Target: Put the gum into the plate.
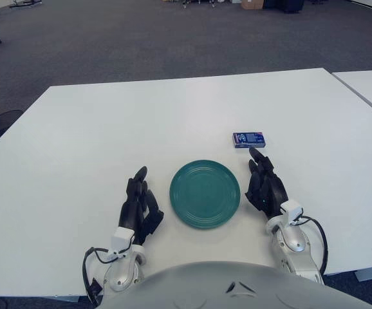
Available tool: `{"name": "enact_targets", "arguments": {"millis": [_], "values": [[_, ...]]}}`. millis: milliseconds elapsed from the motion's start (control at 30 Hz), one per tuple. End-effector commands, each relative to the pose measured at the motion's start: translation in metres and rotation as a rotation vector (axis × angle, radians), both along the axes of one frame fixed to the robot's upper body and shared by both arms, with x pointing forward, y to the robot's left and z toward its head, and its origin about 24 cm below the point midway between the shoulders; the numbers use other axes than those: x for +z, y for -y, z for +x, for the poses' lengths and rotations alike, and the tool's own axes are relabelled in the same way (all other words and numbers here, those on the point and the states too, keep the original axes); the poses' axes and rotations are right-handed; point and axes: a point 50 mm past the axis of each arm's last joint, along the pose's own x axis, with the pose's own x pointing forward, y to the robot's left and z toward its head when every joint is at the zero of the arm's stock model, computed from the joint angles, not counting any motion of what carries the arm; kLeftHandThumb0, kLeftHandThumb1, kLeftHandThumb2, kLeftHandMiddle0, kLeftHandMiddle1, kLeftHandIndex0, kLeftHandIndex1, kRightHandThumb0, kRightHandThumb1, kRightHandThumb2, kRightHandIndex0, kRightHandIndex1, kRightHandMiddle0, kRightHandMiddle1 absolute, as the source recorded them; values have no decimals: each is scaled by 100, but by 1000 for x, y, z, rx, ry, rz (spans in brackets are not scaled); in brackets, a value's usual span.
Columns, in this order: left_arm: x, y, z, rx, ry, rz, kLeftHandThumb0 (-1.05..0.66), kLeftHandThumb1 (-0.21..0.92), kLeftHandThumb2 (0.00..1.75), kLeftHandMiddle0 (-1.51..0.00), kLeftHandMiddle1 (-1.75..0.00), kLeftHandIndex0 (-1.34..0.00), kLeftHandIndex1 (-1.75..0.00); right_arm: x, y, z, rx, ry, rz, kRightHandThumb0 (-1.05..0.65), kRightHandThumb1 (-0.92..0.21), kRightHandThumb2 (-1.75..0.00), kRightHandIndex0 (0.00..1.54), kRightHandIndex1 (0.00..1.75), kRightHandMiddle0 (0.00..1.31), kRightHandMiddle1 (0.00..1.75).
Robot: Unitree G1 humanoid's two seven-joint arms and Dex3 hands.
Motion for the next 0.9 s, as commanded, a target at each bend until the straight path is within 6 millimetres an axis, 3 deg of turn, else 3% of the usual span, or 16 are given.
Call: {"name": "enact_targets", "arguments": {"millis": [0,567,733,867], "values": [[-8,-1,1,-8,-41,9,-81,92,100,-20,0,0,-55,-19,3,-7,-1,-105,-23,-70,-92,-98,10,0,0,33],[-26,-2,5,-12,-73,-8,-79,92,101,-20,0,0,-53,-35,9,-2,6,-133,-65,-67,-92,-101,7,0,0,27],[-30,0,8,-10,-72,-14,-79,92,101,-21,-1,0,-53,-15,15,16,-10,-66,-76,-66,-92,-99,7,0,0,28],[-35,2,12,-7,-74,-18,-79,92,101,-22,-1,0,-54,11,23,36,-43,39,-106,-64,-92,-94,9,1,0,35]]}}
